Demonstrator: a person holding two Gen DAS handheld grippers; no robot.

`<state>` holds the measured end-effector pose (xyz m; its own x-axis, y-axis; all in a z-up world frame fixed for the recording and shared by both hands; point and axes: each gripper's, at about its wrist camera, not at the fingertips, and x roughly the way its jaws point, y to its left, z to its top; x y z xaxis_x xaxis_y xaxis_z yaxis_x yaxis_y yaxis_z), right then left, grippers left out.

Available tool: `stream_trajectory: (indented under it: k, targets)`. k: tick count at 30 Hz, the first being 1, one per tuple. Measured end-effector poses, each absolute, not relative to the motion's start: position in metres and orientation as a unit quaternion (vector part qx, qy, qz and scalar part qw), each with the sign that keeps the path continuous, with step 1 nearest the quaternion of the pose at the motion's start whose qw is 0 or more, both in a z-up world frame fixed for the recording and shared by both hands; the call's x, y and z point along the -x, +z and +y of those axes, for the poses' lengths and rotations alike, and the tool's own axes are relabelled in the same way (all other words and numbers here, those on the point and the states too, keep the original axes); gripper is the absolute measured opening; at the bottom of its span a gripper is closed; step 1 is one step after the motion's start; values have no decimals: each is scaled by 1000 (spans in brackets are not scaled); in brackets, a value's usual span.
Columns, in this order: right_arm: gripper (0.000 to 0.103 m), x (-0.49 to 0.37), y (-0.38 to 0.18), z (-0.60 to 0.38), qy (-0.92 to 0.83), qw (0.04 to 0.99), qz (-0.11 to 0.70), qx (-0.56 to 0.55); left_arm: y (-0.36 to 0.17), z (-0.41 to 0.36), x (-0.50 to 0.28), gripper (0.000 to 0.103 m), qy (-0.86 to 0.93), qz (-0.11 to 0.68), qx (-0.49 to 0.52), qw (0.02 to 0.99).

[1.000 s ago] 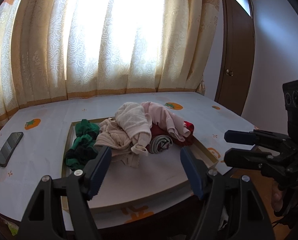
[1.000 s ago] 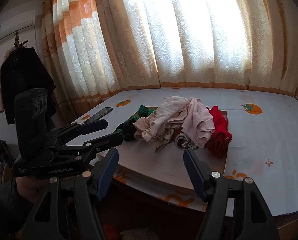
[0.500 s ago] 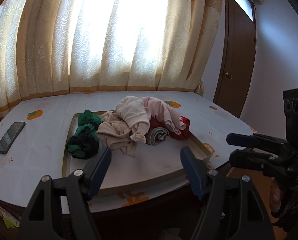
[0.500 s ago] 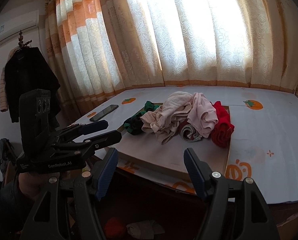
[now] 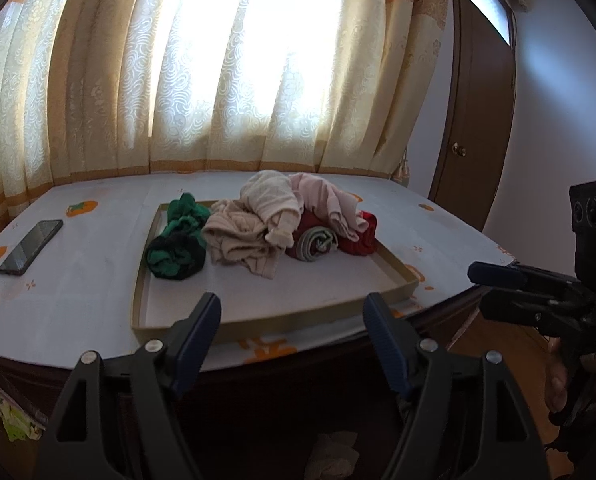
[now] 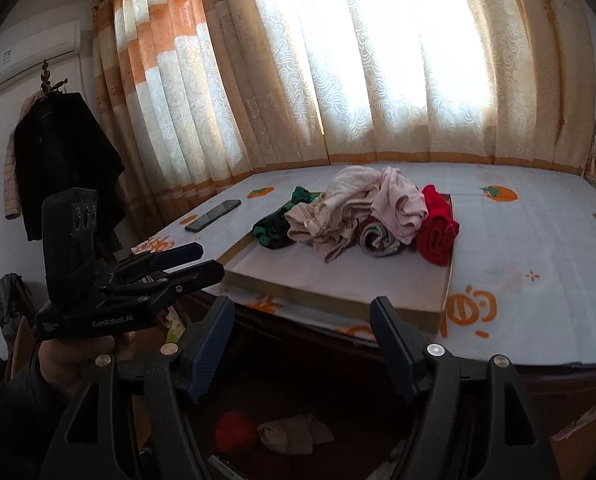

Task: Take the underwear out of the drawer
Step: 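Withdraw both open tools from the tray, then lower both open tools down into the open drawer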

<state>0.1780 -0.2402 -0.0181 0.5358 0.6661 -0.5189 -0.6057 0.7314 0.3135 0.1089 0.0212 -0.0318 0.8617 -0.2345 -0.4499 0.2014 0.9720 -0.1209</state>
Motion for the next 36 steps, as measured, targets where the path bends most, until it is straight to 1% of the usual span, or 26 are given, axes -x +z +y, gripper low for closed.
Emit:
stream_trajectory:
  k: [22,31,36]
  targets:
    - [74,-168,-91,-267,328,862,381,-69,-98,22,-98,74,-99,307,46,945]
    - [74,-159,-119,-274,304,860,408,-46,-121,13,-97,74,-99,338,30,936]
    - [74,-156,-136,-273,289,858,424,-12,-130,9,-97,74,-97,352,18,931]
